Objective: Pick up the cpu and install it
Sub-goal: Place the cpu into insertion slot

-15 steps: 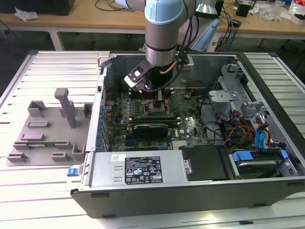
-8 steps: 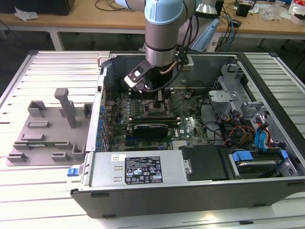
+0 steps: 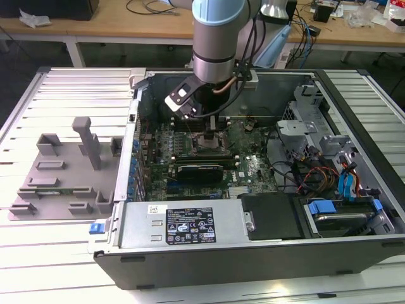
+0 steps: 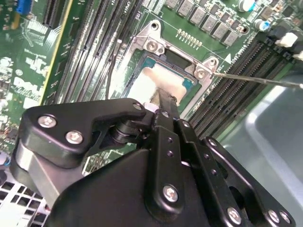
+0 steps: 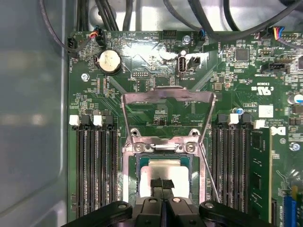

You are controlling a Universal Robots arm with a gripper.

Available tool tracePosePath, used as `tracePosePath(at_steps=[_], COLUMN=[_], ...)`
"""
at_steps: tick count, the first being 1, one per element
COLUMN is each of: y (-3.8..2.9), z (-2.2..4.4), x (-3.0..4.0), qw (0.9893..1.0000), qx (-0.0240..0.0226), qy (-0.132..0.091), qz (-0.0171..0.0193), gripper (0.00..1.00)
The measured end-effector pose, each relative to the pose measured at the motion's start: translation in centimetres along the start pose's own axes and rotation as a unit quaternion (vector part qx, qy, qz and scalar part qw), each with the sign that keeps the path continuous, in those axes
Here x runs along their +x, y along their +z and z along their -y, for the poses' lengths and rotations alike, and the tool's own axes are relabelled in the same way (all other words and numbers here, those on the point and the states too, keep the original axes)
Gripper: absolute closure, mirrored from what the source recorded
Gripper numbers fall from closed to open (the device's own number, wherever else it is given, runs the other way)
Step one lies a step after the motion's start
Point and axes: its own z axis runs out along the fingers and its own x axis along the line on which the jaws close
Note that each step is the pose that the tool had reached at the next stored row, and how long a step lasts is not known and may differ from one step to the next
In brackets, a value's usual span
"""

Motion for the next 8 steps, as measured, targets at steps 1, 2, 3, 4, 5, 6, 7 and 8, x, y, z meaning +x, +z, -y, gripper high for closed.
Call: tracePosePath(at_steps=[1,2,3,4,5,6,7,8], y=[-0.28,-0.6,-0.87,-1.4,-1.8,-2.07,-2.23,-2.26], z=[-0.01,-0.01,-0.02,-0.03,-0.05,-0.05,-0.06,-0.07], x=[0.01,0.01,0.01,0.02,0.03,0.04,0.03,-0.12], qw=[1.0,1.0,1.0,1.0,1.0,1.0,1.0,1.0], qx=[0.0,0.0,0.0,0.0,0.0,0.0,0.0,0.0], qy=[0.0,0.0,0.0,0.0,0.0,0.001,0.001,0.001], qz=[0.0002,0.0003,0.0006,0.0011,0.0016,0.002,0.0027,0.0034], gripper=[0.89,0.89,0.89,0.89,0.89,0.89,0.89,0.89])
